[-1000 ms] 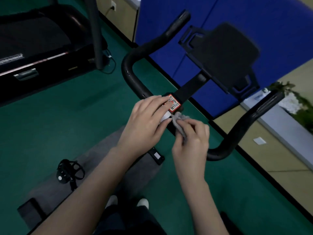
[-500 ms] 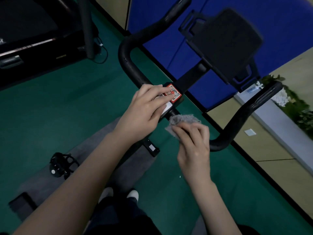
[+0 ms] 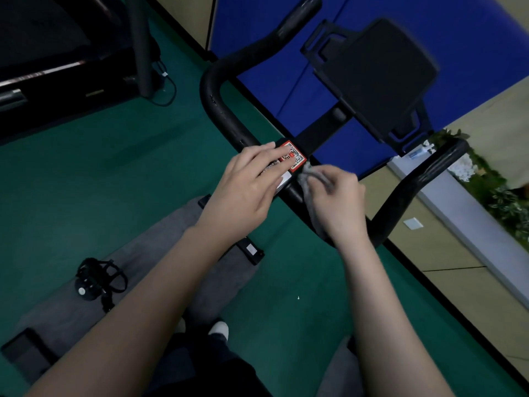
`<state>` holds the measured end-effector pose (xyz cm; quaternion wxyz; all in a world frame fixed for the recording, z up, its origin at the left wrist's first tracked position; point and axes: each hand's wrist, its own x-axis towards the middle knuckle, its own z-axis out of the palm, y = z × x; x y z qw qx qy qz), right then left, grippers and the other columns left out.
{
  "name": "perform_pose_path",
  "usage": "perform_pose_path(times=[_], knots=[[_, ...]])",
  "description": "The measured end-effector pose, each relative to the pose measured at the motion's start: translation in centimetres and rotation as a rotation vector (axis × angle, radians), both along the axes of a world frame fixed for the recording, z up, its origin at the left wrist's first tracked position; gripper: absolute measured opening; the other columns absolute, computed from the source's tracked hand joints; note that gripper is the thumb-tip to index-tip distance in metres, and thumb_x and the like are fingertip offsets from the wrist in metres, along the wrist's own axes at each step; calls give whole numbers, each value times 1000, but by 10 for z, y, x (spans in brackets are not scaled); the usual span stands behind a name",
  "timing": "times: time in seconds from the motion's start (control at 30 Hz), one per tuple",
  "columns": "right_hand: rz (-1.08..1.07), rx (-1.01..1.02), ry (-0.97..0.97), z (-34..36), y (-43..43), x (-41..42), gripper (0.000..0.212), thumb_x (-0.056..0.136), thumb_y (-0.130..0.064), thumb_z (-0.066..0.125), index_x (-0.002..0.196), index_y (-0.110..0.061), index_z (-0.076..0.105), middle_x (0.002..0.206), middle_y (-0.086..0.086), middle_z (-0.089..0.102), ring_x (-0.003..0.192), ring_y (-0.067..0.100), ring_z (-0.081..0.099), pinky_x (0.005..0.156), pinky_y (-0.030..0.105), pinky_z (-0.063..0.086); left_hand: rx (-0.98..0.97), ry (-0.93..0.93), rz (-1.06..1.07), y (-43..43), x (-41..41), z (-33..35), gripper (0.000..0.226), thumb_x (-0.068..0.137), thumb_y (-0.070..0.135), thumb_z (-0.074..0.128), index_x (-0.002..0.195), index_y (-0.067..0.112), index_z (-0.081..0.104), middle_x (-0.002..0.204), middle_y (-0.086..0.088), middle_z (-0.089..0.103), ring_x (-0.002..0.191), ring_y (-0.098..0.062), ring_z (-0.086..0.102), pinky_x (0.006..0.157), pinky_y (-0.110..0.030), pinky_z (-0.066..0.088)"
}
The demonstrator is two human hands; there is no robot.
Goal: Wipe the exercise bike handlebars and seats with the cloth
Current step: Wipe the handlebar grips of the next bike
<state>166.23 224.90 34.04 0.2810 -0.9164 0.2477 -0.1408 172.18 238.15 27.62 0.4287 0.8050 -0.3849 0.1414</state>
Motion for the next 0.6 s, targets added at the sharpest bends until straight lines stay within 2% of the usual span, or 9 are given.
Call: perform_pose_path(times=[0.03, 0.1, 0.2, 0.33, 0.43, 0.5, 0.6], knots=[[-6, 62, 91, 3, -6, 8, 17, 90, -9, 56, 91, -19, 70, 73, -7, 63, 66, -3, 57, 57, 2, 36, 2, -3, 0, 0, 0, 0, 34, 94, 6, 53, 127, 10, 59, 134, -2, 55, 126, -23, 44, 103, -36, 35], [21, 156, 254, 6, -23, 8, 12, 92, -15, 57, 89, -21, 67, 76, 0, 65, 69, 8, 59, 63, 17, 42, 3, -4, -5, 0, 0, -1, 34, 94, 6, 52, 127, 10, 59, 135, -2, 54, 127, -23, 44, 104, -37, 35], [57, 236, 394, 13, -42, -4, 15, 92, -19, 60, 79, -21, 67, 76, 4, 68, 73, 17, 63, 69, 32, 49, 0, 6, -7, -1, -1, -2, 34, 94, 6, 51, 127, 8, 59, 134, -3, 54, 128, -24, 43, 105, -41, 36], [72, 547, 522, 11, -49, 17, 12, 93, -8, 58, 94, -1, 68, 85, 18, 72, 74, 25, 68, 68, 33, 57, -18, 11, -1, -2, -1, -2, 34, 94, 5, 50, 126, 7, 59, 134, -4, 55, 127, -25, 43, 105, -43, 36], [155, 721, 663, 10, -52, 35, 18, 90, 0, 56, 103, 10, 64, 85, 20, 71, 66, 23, 70, 59, 28, 59, -12, 10, -9, -2, -1, -2, 34, 94, 5, 49, 127, 7, 59, 134, -3, 54, 127, -24, 43, 106, -42, 34], [178, 830, 709, 8, -59, 37, 27, 91, -1, 54, 113, 13, 58, 81, 16, 71, 62, 19, 70, 53, 25, 57, -6, 8, -13, -2, 0, -3, 34, 95, 6, 48, 127, 8, 59, 135, -2, 54, 127, -24, 43, 106, -42, 34], [225, 943, 789, 7, -69, 36, 23, 91, -7, 55, 108, 6, 63, 78, 13, 73, 60, 16, 70, 48, 21, 55, -6, 2, -22, -1, 2, -4, 34, 96, 6, 48, 128, 9, 58, 135, -2, 54, 127, -24, 42, 105, -44, 35]])
